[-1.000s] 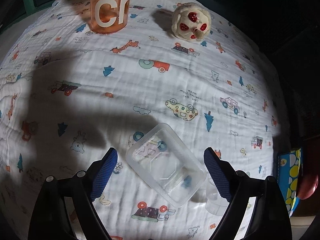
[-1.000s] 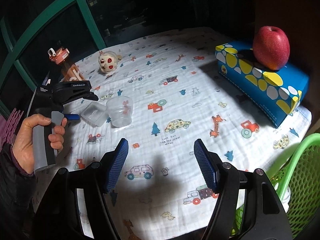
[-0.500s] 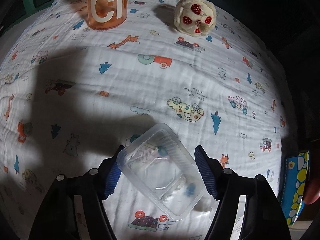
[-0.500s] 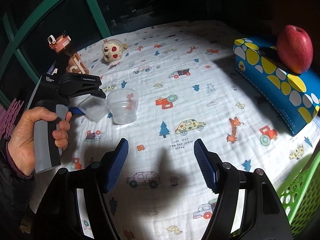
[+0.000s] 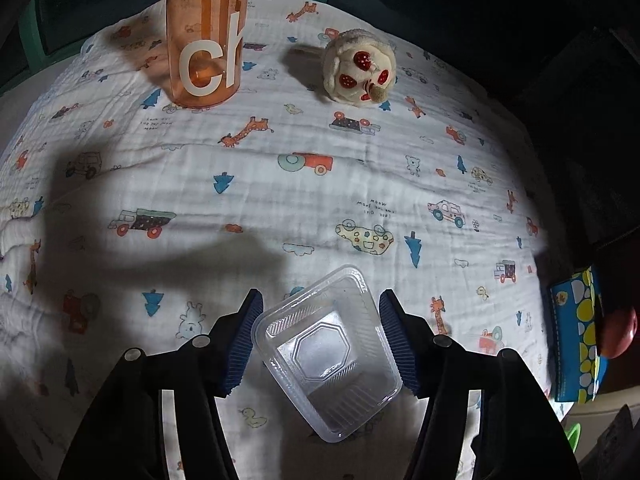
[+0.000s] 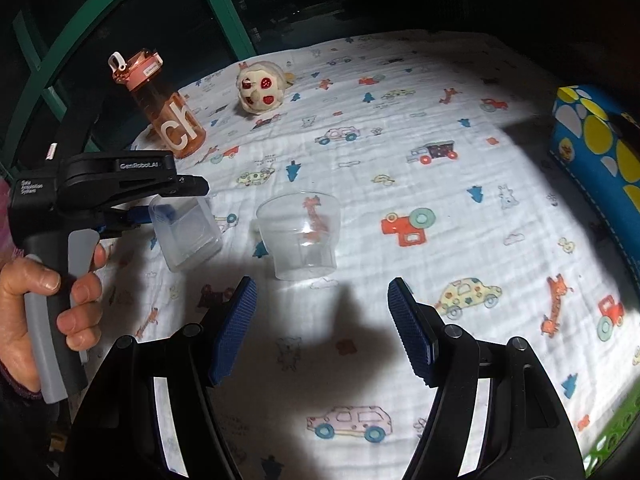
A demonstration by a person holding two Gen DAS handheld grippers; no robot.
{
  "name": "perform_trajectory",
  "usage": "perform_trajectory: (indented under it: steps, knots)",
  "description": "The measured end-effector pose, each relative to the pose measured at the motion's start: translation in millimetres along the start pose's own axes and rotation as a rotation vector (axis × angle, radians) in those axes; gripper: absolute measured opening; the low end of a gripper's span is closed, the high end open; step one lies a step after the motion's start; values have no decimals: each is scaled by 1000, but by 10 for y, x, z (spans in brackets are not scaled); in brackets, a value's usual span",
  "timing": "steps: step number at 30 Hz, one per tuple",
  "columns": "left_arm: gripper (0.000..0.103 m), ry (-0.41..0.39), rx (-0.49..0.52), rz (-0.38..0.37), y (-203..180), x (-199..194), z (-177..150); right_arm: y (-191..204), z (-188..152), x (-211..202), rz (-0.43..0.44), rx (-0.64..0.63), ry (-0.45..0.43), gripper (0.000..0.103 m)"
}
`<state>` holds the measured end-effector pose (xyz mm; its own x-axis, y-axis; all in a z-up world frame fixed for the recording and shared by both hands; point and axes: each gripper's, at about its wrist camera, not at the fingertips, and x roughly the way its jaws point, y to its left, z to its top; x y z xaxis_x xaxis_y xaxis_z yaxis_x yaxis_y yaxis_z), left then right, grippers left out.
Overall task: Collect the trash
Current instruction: 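Grasp the clear plastic tray with the left tool while the right tool grasps the clear cup, then carry the tray and cup over the green wastebasket and open both tools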
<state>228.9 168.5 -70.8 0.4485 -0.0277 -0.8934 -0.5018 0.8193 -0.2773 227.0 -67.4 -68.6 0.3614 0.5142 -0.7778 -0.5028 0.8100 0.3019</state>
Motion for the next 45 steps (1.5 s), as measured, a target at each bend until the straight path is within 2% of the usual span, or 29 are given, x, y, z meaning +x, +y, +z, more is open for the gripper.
perform_trajectory:
  steps: [8, 13, 16, 22, 30, 38, 45]
  knots:
    - [57, -5, 34, -17, 129, -121, -68, 106, 102, 396, 6, -5, 38, 68]
    - [57, -3, 46, -22, 132, -139, -111, 102, 100, 495, -4, 8, 48, 51]
    - [57, -6, 60, -27, 106, -167, -149, 88, 70, 419, -11, 6, 31, 51]
    - [57, -9, 113, -65, -53, -276, -308, 26, -59, 20, -38, 9, -10, 51]
    - [57, -1, 208, -145, -427, -475, -665, -84, -399, -652, -122, 22, -70, 51]
    - [57, 20, 305, -242, -959, -661, -1053, -387, -799, -1320, -178, 125, -134, 51]
    - [57, 41, 408, -326, -1518, -801, -1399, -800, -1202, -1857, -267, 238, -179, 51]
